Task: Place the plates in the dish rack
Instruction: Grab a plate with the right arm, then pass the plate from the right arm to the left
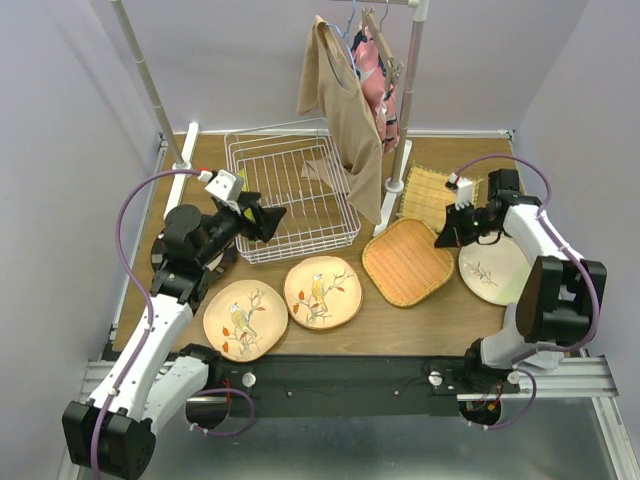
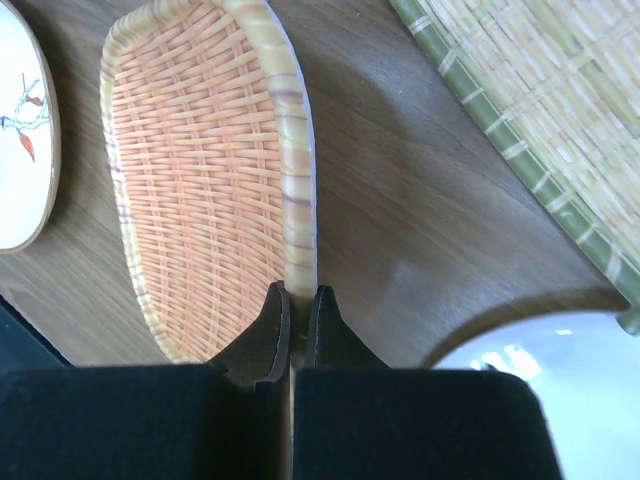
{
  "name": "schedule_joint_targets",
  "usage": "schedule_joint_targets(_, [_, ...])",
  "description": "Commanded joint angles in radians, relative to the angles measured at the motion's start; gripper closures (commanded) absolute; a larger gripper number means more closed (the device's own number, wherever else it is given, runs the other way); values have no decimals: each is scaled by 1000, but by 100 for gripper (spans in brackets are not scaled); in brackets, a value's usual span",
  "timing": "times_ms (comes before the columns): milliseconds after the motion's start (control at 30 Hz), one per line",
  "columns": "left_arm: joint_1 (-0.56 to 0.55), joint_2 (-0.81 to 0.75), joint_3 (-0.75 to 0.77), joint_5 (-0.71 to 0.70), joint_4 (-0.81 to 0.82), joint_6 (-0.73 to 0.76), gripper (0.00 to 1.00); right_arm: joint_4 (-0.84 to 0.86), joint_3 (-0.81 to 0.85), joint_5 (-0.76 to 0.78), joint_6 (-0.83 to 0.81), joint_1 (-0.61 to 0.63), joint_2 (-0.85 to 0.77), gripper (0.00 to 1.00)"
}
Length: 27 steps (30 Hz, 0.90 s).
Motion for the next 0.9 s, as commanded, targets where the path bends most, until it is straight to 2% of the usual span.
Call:
schedule_joint_targets(0, [-7,16,-6,172,42,-138,20,-82,41,-25,-35,-14,-85,99])
schedule_joint_targets(233, [-107,53,-35,179,84,-267,20,-97,66,-73,24,-16,-186,99])
schedule_joint_targets(367, [-181,88,-91,151,179,-356,20,-108,76,-83,51,-17,-226,99])
schedule_joint_targets(567, [-309,149,-139,151,233,-356,20,-155,92,-155,71,-17,-277,99])
schedule_joint_targets(600, [-320,154,-153,20,238,-400,20,-162,90,-190,71,-17,-281,99])
schedule_joint_targets(633, [-332,157,-160,9,247,-501,20,-181,87,-215,62,-17,-284,99])
schedule_joint_targets(667, [-346,165,-170,-1,270,-534,20,-192,86,-234,56,-17,-289,99])
schedule_joint_targets(867, [-391,209,-233,-53,367,-619,20,-287,78,-304,-1,-16,-315,99])
